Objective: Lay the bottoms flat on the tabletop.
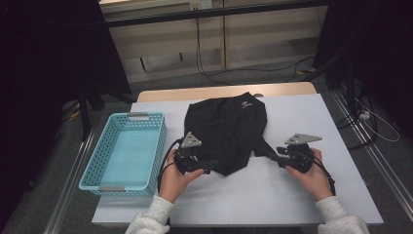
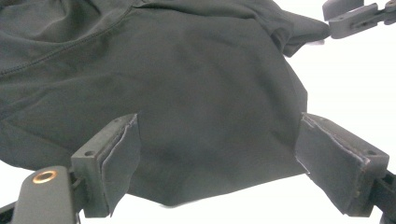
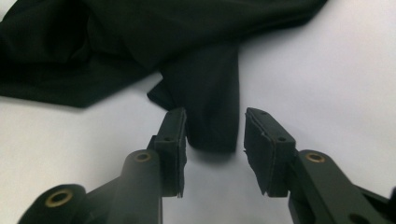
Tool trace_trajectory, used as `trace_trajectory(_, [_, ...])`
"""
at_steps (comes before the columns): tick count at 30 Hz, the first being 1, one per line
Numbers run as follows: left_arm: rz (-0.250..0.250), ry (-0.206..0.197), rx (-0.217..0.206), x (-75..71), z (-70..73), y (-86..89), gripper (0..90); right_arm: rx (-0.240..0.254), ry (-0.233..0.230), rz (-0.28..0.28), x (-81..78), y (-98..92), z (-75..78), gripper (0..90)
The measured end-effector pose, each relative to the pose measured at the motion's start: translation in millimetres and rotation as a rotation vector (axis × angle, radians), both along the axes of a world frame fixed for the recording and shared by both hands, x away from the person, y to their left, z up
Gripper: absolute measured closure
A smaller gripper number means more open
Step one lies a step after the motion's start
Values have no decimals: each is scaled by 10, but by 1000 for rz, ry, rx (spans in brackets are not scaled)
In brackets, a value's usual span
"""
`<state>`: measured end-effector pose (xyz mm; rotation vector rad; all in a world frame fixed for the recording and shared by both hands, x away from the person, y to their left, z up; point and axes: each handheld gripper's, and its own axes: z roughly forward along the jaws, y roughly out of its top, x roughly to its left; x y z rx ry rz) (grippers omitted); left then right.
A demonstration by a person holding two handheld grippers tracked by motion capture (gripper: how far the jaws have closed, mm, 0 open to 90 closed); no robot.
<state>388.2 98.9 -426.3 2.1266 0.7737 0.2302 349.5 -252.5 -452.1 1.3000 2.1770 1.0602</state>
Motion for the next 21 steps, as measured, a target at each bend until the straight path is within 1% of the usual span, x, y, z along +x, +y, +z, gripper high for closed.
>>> trace_trajectory(1, [-2,-5,4,0,-1,5,149,-6,-6,4,27,31,-6,585])
trace_trajectory(2, [2,-3,-2,-5,-6,4,150,-21,-3,10,58,71,-14,595])
trace_trajectory(4, [7,3,-7,-18,-7,3,151,-46,24,17,97,129,-37,638])
trace_trajectory(5, [2,3,-5,-19,-6,4,152,-69,37,16,119,168,-57,648])
trace_trajectory(6, [-2,9,-3,-25,-3,2,156,-76,35,17,125,186,-67,680])
trace_trajectory(7, [-4,12,-1,-30,-2,-2,163,-76,28,9,131,200,-69,730])
trace_trajectory(8, [-7,13,-2,-38,-2,-11,171,-73,30,0,135,205,-69,759])
trace_trajectory(9, [-8,12,-3,-42,-2,-21,175,-65,27,-8,139,201,-76,820])
trace_trajectory(10, [-14,11,0,-43,-2,-27,175,-54,35,-11,137,191,-75,870])
trace_trajectory(11, [-18,11,-2,-48,-2,-40,176,-47,40,-12,135,184,-72,882])
trace_trajectory(15, [-28,12,2,-64,-13,-76,187,-17,52,-7,97,119,-26,893])
trace_trajectory(18, [-37,19,6,-68,-32,-101,199,6,37,-7,34,39,40,893])
trace_trajectory(20, [-52,19,15,-76,-51,-141,220,42,34,-2,-31,-35,75,893])
trace_trajectory(21, [-56,20,21,-80,-57,-155,225,48,35,0,-62,-64,86,893])
